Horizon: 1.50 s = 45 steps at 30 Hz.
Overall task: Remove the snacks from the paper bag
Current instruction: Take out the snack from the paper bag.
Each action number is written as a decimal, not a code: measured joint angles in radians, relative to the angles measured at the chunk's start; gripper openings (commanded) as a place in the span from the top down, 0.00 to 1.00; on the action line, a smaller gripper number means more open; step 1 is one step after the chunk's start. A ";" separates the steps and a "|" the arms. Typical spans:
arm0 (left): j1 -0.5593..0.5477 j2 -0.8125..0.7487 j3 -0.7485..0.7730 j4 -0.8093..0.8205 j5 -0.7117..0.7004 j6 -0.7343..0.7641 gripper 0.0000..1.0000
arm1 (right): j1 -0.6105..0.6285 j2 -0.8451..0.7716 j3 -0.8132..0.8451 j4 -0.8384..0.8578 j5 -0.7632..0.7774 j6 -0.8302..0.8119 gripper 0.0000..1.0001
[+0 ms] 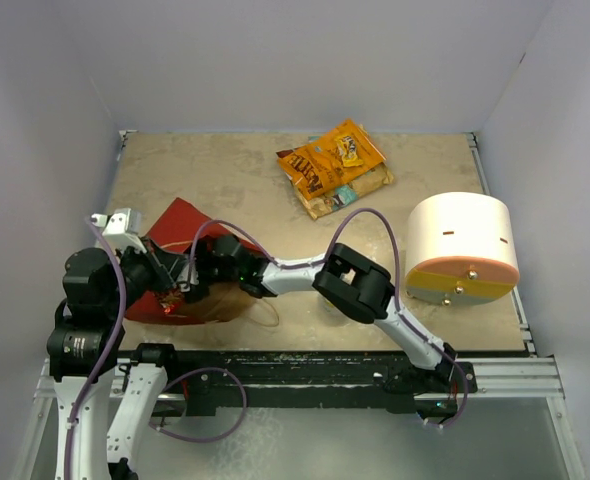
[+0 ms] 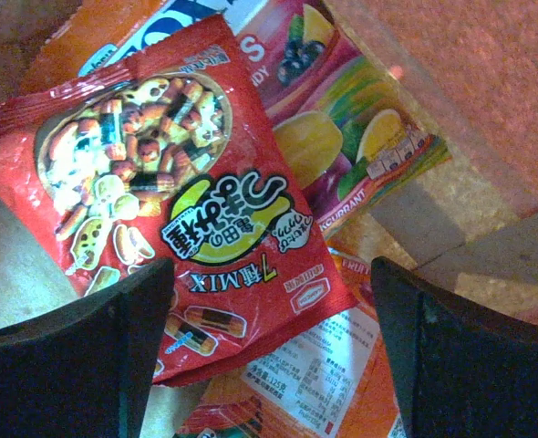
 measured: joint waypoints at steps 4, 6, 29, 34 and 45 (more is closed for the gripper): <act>0.000 0.000 0.000 0.007 -0.012 0.000 1.00 | -0.001 0.026 0.045 -0.025 0.026 0.053 0.18; 0.000 0.004 0.000 0.007 -0.013 -0.003 1.00 | 0.000 0.031 0.043 -0.014 0.080 0.093 0.17; 0.000 0.322 -0.049 0.152 0.211 -0.090 1.00 | -0.079 -0.169 -0.408 0.217 0.792 0.406 0.11; 0.000 0.275 -0.050 0.101 0.188 -0.096 1.00 | 0.005 -0.182 -0.433 0.232 0.793 0.393 0.09; 0.000 0.056 -0.050 -0.110 0.023 -0.095 1.00 | 0.248 -0.182 -0.431 0.305 0.624 0.434 0.06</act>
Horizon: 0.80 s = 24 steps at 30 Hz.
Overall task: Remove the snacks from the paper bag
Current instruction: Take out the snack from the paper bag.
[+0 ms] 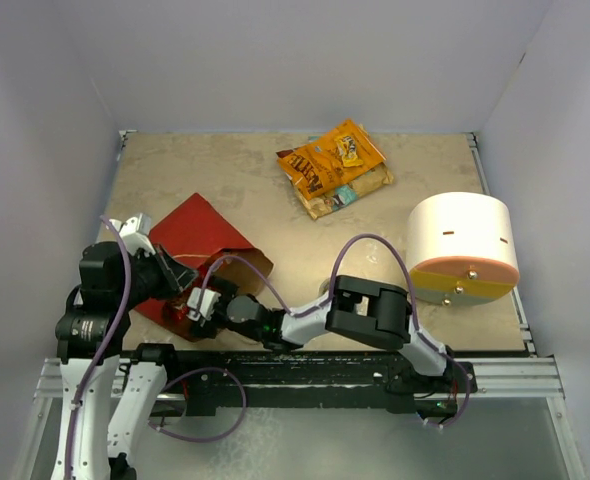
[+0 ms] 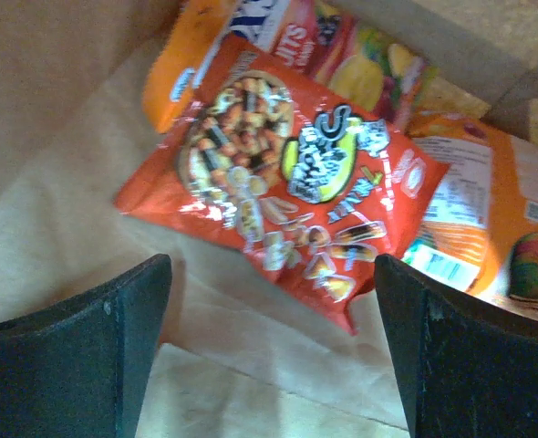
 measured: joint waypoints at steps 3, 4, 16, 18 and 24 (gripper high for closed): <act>0.000 0.003 0.001 -0.006 -0.016 0.006 1.00 | -0.030 0.000 0.003 0.004 0.000 -0.037 0.04; 0.000 0.007 0.003 -0.009 -0.019 0.011 1.00 | -0.045 0.000 0.004 0.004 -0.005 -0.061 0.03; 0.000 0.022 0.035 -0.007 -0.026 0.051 1.00 | -0.163 0.000 0.043 -0.113 -0.464 -0.329 0.01; 0.000 0.022 0.035 -0.007 -0.027 0.051 1.00 | -0.159 0.000 0.048 -0.125 -0.511 -0.360 0.03; 0.000 0.022 0.035 -0.007 -0.027 0.052 1.00 | -0.139 0.017 0.129 -0.121 -0.516 -0.395 0.16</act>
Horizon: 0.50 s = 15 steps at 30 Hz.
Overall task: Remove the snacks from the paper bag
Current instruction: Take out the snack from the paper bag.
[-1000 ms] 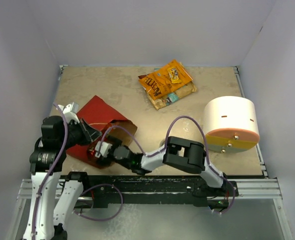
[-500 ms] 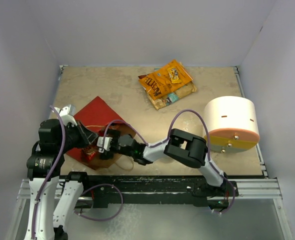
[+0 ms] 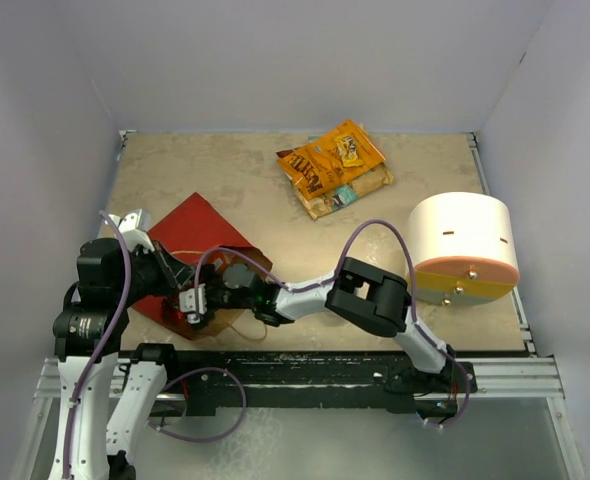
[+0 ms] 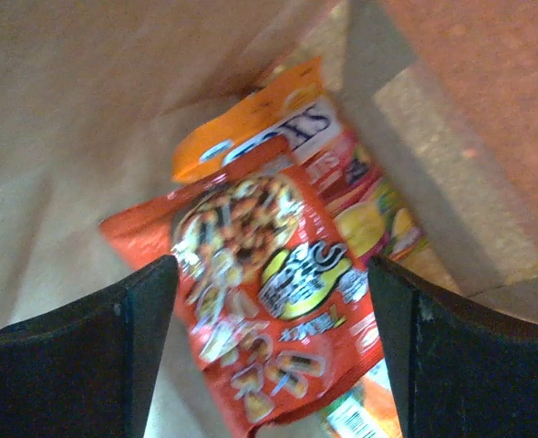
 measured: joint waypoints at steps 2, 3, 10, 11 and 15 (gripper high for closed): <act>0.000 0.000 0.000 0.000 0.000 0.000 1.00 | 0.004 0.024 0.040 0.026 0.029 -0.001 0.17; 0.000 0.000 0.000 0.000 0.000 0.000 1.00 | 0.004 0.035 0.054 0.034 0.032 -0.002 0.17; 0.001 0.000 0.000 0.000 0.000 0.000 1.00 | 0.004 0.058 0.057 -0.018 -0.014 -0.065 0.08; 0.001 0.000 0.000 0.000 0.000 0.000 1.00 | 0.004 0.058 0.052 -0.019 -0.033 -0.067 0.08; 0.005 -0.001 0.000 0.000 0.001 0.000 1.00 | 0.004 0.058 0.038 -0.073 -0.126 -0.076 0.07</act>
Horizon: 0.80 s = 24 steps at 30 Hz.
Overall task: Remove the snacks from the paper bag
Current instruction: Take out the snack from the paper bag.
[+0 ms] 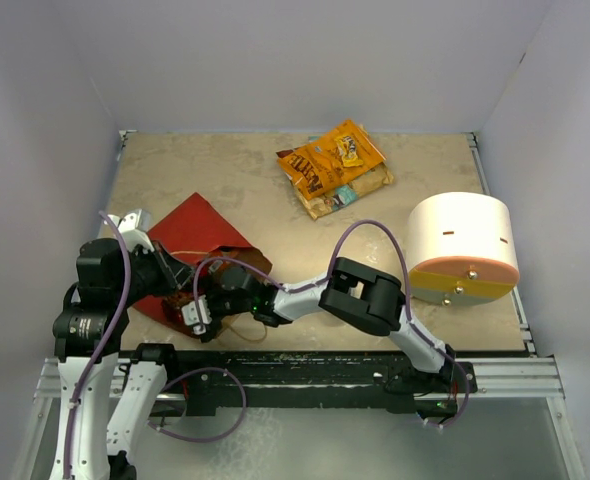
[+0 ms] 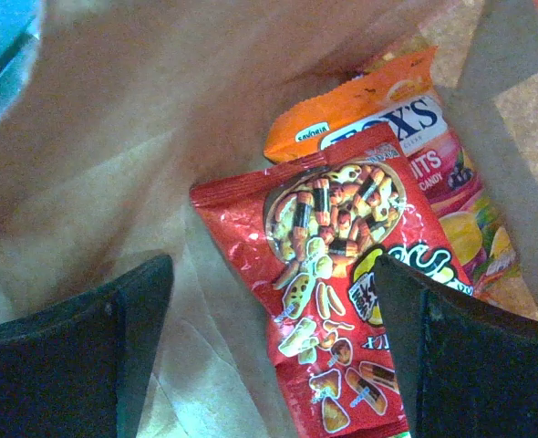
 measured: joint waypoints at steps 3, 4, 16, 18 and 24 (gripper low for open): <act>0.001 -0.002 0.000 0.000 0.000 0.000 1.00 | 0.000 0.003 0.006 -0.005 -0.013 0.013 0.09; 0.001 -0.002 0.000 0.000 0.000 0.000 1.00 | 0.000 0.008 0.013 -0.001 -0.005 0.019 0.11; 0.002 -0.008 0.000 0.000 -0.002 0.003 1.00 | -0.010 0.074 0.072 0.036 0.107 0.165 0.61; 0.002 -0.010 0.000 0.000 -0.003 0.003 1.00 | -0.010 0.074 0.072 0.043 0.112 0.181 0.73; 0.002 -0.012 0.000 0.000 -0.006 0.003 1.00 | -0.010 0.056 0.036 0.075 0.147 0.214 0.89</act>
